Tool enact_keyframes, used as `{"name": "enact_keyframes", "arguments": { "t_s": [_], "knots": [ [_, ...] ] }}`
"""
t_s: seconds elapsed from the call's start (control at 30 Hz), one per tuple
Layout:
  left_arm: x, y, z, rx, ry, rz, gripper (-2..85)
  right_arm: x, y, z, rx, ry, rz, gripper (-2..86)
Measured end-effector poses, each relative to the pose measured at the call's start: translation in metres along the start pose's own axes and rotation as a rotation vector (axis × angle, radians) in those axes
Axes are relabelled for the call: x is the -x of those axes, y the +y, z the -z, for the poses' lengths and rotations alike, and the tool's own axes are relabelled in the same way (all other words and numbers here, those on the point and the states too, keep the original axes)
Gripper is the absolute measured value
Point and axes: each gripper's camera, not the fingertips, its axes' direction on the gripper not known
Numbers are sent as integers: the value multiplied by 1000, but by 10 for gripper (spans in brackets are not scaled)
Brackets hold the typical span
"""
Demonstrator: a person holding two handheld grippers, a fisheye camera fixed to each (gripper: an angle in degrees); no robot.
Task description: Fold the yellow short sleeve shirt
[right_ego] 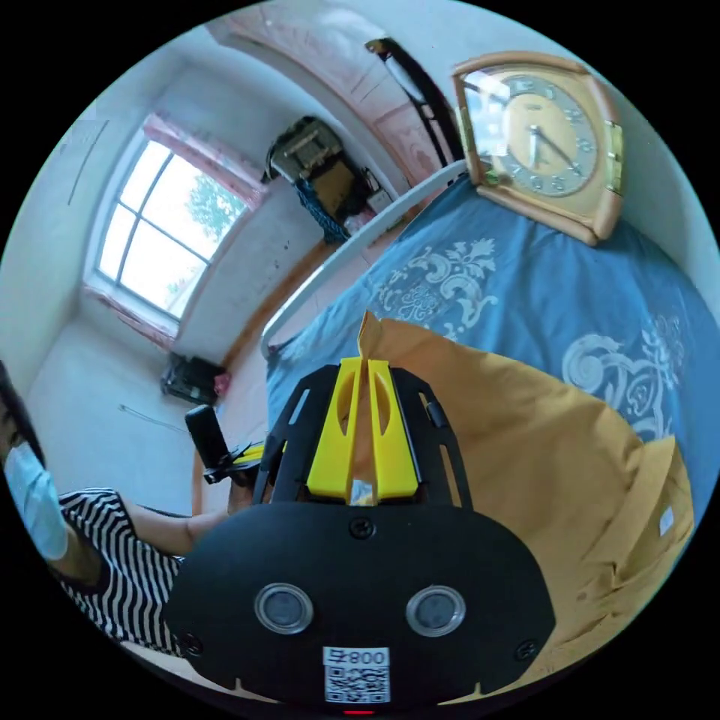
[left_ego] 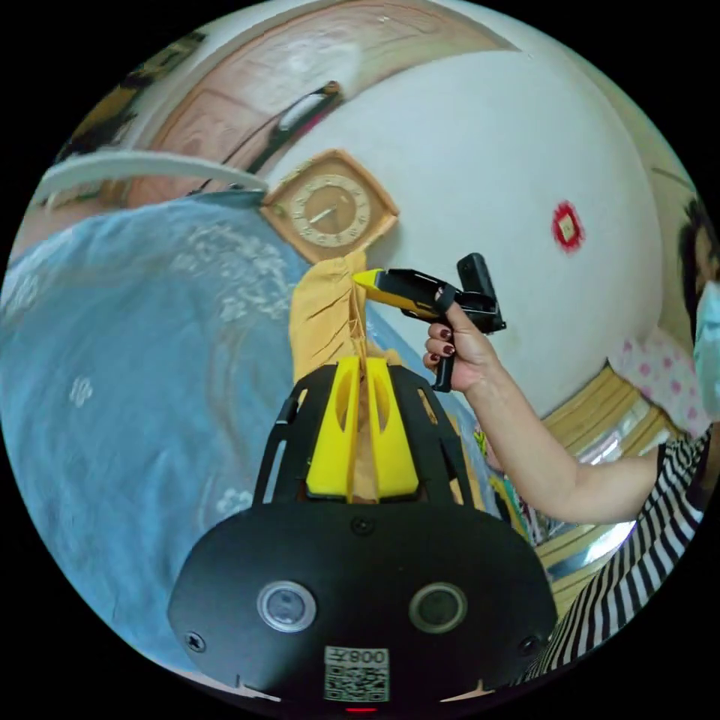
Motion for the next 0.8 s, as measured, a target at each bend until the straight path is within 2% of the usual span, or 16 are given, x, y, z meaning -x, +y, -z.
{"name": "enact_keyframes", "arguments": {
  "t_s": [0.1, 0.3, 0.5, 0.8],
  "knots": [
    [-49, 3, -25, 50, -5, -177, 15, -39, 41, 57, -90, -71, -59, 13],
    [-108, 43, -103, 239, -7, -326, 15, -114, 133, 108, -152, -57, -230, 11],
    [-123, 85, -167, 414, -59, -351, 15, -167, 188, 100, -104, -7, -350, 11],
    [-129, 116, -217, 545, -90, -350, 23, -206, 227, 93, -77, 66, -413, 15]
  ]
}}
